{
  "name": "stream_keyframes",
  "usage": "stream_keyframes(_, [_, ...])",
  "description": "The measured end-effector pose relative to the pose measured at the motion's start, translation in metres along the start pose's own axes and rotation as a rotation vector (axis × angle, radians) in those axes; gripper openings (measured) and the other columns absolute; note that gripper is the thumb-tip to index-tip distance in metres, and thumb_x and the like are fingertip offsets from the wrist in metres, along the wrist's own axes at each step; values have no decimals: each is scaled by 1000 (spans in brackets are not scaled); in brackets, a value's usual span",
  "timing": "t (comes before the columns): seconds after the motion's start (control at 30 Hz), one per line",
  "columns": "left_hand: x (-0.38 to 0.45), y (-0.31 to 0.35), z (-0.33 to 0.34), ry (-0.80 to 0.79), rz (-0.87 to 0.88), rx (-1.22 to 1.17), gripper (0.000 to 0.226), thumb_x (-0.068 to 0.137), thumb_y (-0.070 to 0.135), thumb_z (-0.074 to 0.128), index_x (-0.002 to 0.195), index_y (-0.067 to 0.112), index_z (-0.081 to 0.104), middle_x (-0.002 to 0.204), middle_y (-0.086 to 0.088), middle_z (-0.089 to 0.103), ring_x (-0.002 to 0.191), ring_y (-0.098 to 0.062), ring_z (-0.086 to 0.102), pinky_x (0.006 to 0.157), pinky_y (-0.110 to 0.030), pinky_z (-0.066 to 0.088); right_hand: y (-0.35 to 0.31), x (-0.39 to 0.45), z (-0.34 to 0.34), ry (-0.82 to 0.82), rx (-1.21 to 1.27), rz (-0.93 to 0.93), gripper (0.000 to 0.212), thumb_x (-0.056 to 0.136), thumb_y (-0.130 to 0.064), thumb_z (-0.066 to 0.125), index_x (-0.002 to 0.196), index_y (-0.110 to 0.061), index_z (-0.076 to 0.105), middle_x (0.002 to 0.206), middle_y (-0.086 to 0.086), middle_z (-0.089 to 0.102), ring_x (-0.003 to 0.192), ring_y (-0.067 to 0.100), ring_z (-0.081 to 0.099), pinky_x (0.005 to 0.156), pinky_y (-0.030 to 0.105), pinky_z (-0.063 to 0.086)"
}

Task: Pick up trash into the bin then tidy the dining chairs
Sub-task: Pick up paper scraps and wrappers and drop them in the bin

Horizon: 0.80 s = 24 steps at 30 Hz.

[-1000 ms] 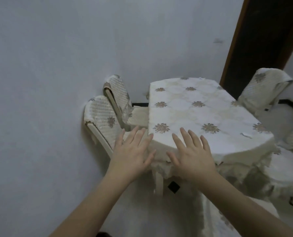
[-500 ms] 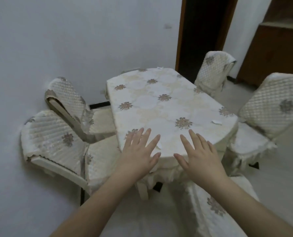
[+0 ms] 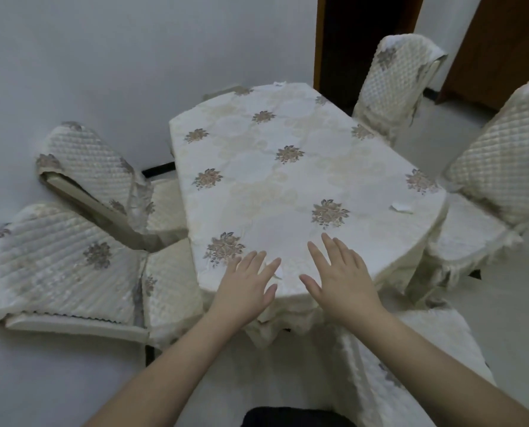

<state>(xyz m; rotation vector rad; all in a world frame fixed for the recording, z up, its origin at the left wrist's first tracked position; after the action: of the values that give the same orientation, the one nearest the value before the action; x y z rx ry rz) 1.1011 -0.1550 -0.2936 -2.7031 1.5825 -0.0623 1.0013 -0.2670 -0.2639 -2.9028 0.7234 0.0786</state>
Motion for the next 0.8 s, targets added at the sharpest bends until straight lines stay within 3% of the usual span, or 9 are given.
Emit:
stream_keyframes(0.07, [9, -5, 18, -40, 10, -4, 51, 82, 44, 42, 125, 22, 60, 122, -8, 64, 112, -29, 60, 91, -45, 48, 0, 16, 15, -32, 41, 7, 66, 88, -55, 29, 134, -15, 52, 141, 16, 49, 126, 35, 50, 96, 50, 45])
stream_keyframes(0.23, [40, -14, 64, -129, 67, -36, 48, 74, 39, 61, 120, 21, 59, 116, -8, 64, 105, -27, 61, 82, -40, 51, 0, 44, 39, -68, 40, 54, 64, 84, -55, 33, 127, -15, 60, 132, 16, 57, 117, 34, 57, 89, 48, 50])
stream_keyframes(0.4, [69, -14, 119, -249, 203, -31, 53, 71, 34, 70, 121, 21, 57, 118, -10, 62, 104, -28, 60, 82, -42, 50, 5, 72, 70, -140, -10, 97, 66, 85, -56, 33, 131, -15, 56, 136, 16, 54, 121, 34, 55, 91, 48, 48])
stream_keyframes(0.57, [89, -20, 152, -260, 323, 3, 45, 73, 29, 69, 116, 22, 60, 112, -7, 63, 97, -27, 61, 74, -43, 50, 5, 97, 74, -116, -50, 139, 65, 96, -57, 27, 150, -21, 22, 158, 10, 18, 144, 27, 19, 113, 43, 21])
stream_keyframes(0.7, [105, -32, 170, -238, 399, 22, 27, 76, 34, 66, 99, 21, 58, 92, -3, 59, 83, -25, 57, 64, -39, 44, 11, 109, 82, -168, -40, 220, 64, 88, -55, 35, 134, -15, 52, 140, 16, 49, 127, 34, 49, 96, 47, 44])
stream_keyframes(0.8, [115, -31, 173, -250, 466, 12, 24, 67, 25, 69, 85, 20, 54, 80, -2, 53, 72, -25, 55, 56, -36, 39, 16, 114, 81, -110, -50, 235, 61, 93, -52, 42, 142, -17, 42, 149, 14, 37, 136, 33, 37, 105, 47, 35])
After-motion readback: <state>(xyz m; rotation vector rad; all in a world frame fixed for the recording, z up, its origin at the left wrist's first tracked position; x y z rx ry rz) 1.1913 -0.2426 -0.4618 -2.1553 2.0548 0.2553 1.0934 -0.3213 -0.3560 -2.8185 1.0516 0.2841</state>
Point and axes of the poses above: each hand's wrist, its own x-axis towards the middle knuckle, its own z-axis out of the palm, y = z × x, the point moved 10 cm from there along x, towards the middle knuckle
